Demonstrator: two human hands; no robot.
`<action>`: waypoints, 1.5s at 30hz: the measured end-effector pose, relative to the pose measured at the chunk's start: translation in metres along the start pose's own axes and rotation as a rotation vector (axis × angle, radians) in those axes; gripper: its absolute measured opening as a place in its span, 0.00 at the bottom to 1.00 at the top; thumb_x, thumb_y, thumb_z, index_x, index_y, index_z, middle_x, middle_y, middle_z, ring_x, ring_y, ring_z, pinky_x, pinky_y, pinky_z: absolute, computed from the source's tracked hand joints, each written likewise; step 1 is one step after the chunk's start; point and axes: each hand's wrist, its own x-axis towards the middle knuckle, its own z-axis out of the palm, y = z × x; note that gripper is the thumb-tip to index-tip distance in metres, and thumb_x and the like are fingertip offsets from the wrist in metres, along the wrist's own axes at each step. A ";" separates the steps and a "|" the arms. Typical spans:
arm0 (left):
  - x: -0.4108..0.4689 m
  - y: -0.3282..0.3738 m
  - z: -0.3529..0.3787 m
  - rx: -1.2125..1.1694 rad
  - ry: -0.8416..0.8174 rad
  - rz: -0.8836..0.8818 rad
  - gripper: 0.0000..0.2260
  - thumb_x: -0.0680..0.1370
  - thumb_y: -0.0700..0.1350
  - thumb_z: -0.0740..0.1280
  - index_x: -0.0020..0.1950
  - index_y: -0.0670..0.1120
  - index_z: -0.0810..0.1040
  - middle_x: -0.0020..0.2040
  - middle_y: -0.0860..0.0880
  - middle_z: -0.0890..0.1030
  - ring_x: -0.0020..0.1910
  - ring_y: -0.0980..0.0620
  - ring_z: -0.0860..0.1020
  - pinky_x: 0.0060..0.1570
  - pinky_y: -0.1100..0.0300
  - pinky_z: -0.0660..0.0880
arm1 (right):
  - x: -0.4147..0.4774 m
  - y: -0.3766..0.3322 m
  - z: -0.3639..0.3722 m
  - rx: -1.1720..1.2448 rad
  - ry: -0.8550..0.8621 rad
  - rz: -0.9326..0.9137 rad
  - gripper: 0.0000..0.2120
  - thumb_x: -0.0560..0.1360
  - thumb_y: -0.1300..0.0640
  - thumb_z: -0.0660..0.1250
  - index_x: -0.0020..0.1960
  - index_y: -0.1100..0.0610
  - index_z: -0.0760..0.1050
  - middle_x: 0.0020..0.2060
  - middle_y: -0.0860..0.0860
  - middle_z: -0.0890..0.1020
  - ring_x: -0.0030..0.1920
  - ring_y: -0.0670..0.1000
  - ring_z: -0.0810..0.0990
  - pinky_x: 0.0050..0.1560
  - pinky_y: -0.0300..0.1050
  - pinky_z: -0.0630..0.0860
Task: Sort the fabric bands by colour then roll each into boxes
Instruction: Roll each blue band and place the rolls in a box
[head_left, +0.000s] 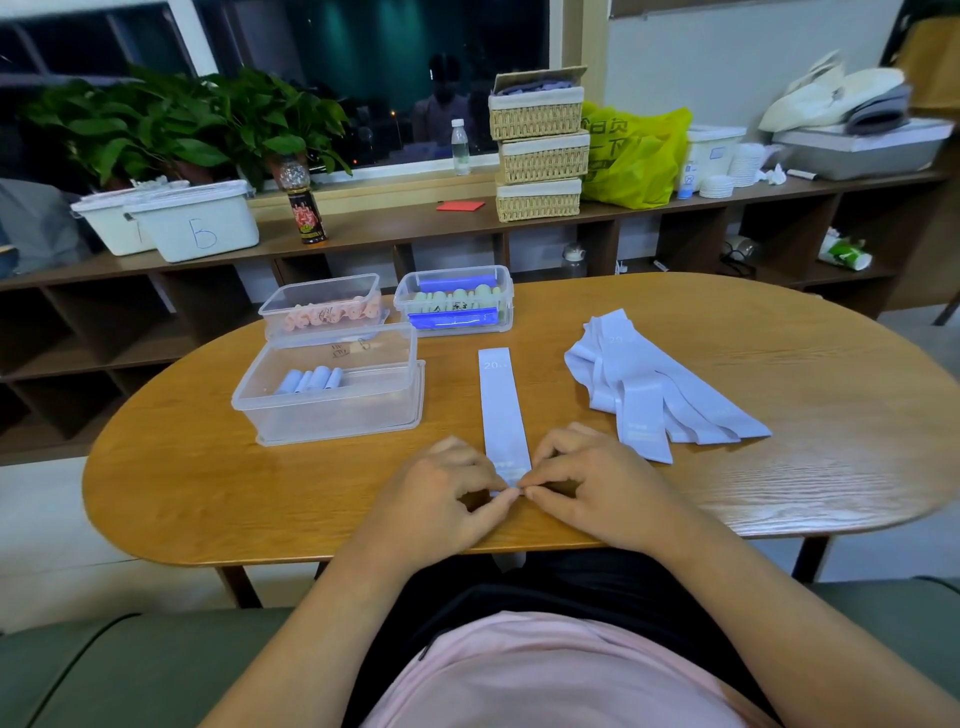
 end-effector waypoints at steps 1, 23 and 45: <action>0.000 0.000 0.000 0.030 0.007 0.001 0.12 0.82 0.59 0.71 0.50 0.53 0.89 0.45 0.59 0.84 0.50 0.58 0.77 0.48 0.55 0.77 | 0.000 -0.001 0.001 -0.027 0.005 -0.009 0.08 0.81 0.44 0.69 0.56 0.40 0.87 0.48 0.38 0.78 0.51 0.44 0.74 0.49 0.47 0.76; 0.000 0.005 -0.001 0.219 -0.086 -0.113 0.21 0.83 0.66 0.63 0.65 0.55 0.86 0.65 0.58 0.83 0.63 0.57 0.75 0.59 0.59 0.76 | -0.002 -0.004 0.001 -0.155 -0.038 -0.024 0.14 0.83 0.47 0.62 0.65 0.44 0.82 0.57 0.36 0.80 0.57 0.43 0.74 0.56 0.48 0.77; 0.005 0.005 -0.006 0.171 -0.133 -0.139 0.14 0.83 0.53 0.62 0.67 0.54 0.79 0.59 0.60 0.78 0.60 0.58 0.72 0.59 0.53 0.75 | 0.002 -0.003 -0.003 -0.109 -0.076 0.073 0.22 0.81 0.56 0.62 0.74 0.45 0.74 0.69 0.37 0.74 0.69 0.42 0.69 0.67 0.47 0.74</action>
